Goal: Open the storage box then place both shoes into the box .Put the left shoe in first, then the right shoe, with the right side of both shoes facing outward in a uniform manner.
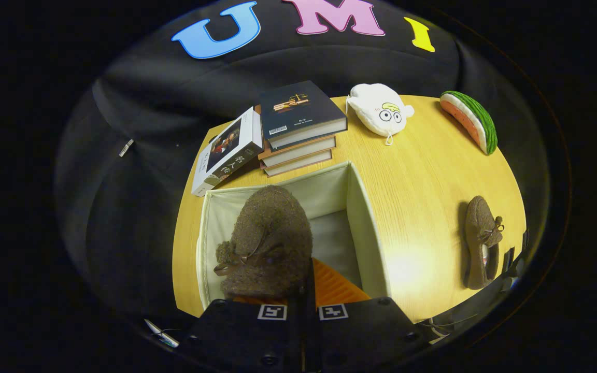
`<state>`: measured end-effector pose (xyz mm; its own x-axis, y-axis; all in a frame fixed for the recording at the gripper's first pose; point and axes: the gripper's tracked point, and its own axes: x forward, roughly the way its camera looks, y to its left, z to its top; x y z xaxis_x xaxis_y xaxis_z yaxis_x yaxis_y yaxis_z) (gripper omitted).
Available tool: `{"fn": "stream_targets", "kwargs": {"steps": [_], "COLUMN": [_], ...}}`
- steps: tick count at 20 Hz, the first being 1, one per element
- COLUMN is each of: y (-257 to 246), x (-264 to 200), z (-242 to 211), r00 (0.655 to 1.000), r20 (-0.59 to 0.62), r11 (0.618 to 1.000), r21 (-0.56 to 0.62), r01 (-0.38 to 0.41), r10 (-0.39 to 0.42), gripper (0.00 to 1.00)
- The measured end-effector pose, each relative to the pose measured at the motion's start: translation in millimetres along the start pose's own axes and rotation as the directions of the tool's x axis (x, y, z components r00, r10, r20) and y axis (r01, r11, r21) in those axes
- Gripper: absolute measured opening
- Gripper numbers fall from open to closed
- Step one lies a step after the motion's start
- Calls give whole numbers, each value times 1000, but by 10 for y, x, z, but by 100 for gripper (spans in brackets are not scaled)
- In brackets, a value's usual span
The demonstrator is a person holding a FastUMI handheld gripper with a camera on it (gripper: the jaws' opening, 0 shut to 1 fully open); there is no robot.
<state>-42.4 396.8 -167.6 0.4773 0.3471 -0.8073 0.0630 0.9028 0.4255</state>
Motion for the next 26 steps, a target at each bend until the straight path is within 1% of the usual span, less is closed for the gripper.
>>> {"fn": "stream_targets", "kwargs": {"steps": [5,9,11,13,14,15,17,19,20,23,26], "y": [171,305,353,416,456,466,537,555,555,514,495], "x": [179,260,267,264,247,243,230,114,89,-18,-217], "z": [-88,-205,-233,-292,-313,-356,-376,-369,-360,-288,-217], "r00": [1000,999,999,995,992,991,987,983,982,980,972], "r20": [-11,-30,-36,-58,-66,-78,-73,-71,-70,-47,-24], "r11": [1000,999,998,996,994,993,988,984,983,980,972], "r21": [-21,-40,-43,-29,-19,-26,-46,-49,-47,-44,-29], "r01": [10,-17,-41,-82,-105,-112,-149,-171,-178,-193,-232], "r10": [-10,16,40,80,103,110,145,167,174,191,232], "gripper": [8,9,13,19,31,37,57,92,98,99,99]}}
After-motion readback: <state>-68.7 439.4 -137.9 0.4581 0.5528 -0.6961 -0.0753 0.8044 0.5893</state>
